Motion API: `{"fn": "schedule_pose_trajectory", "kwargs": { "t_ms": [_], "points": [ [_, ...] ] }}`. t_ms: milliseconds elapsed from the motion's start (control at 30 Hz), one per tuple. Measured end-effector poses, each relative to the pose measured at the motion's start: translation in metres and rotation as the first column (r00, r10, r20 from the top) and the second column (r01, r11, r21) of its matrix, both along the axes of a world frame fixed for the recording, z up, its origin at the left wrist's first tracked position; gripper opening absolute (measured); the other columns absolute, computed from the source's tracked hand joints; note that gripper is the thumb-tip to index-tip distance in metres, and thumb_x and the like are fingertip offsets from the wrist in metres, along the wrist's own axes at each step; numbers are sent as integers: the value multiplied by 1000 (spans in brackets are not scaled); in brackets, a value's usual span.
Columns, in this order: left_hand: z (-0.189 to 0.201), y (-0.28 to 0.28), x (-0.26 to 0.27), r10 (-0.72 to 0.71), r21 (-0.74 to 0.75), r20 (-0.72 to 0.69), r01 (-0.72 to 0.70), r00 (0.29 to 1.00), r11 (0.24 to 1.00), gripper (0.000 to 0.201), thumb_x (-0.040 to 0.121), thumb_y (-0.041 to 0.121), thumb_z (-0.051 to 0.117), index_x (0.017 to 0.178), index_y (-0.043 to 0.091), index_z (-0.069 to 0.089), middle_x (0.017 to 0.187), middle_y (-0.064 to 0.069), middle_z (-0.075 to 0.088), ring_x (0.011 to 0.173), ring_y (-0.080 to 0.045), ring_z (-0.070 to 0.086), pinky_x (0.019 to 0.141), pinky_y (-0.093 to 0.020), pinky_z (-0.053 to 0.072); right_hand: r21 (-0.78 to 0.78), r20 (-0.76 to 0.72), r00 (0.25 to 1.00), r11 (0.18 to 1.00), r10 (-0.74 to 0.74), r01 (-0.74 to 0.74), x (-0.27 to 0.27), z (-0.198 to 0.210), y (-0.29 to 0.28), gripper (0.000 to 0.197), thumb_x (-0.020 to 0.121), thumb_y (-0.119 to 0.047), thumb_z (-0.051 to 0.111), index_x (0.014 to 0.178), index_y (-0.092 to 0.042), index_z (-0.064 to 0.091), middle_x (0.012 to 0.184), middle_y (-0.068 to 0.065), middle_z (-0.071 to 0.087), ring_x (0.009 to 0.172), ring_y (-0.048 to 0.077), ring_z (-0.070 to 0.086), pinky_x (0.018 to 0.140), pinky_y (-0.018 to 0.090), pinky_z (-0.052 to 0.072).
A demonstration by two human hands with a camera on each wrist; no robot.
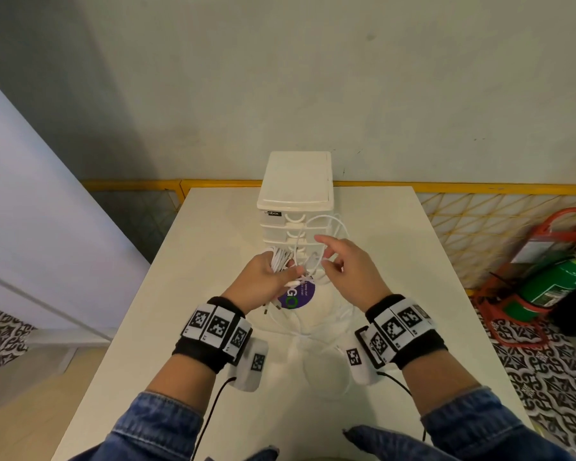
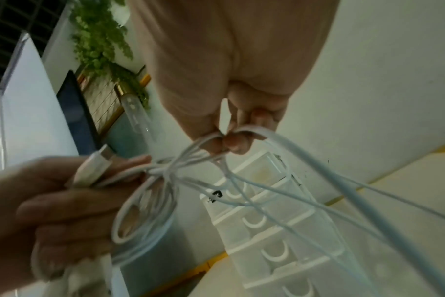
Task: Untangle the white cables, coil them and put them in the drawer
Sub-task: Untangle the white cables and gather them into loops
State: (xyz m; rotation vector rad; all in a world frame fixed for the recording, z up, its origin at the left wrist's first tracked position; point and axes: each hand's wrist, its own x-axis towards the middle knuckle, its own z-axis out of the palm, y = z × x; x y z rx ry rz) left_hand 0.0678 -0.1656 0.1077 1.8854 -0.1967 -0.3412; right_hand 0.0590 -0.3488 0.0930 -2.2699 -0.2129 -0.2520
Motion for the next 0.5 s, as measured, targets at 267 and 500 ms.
{"fn": "schedule_pose_trajectory", "kwargs": {
  "t_ms": [267, 500],
  "points": [
    [-7, 11, 3, 206, -83, -30, -208, 978, 975, 18, 94, 18, 59, 78, 11, 54, 38, 10, 49, 35, -4, 43, 48, -26, 45, 292, -28, 996, 954, 79, -67, -3, 8, -2, 36, 84, -5, 62, 103, -35, 58, 82, 1, 61, 70, 19, 64, 74, 24, 50],
    [-9, 14, 3, 30, -43, -70, -33, 997, 999, 28, 95, 29, 56, 87, 3, 60, 39, 5, 42, 35, -11, 35, 56, -36, 39, 401, -28, 993, 911, 115, -94, -1, 13, -1, 35, 91, 2, 50, 115, -23, 51, 72, 0, 58, 62, 4, 56, 72, 14, 45]
  ]
}}
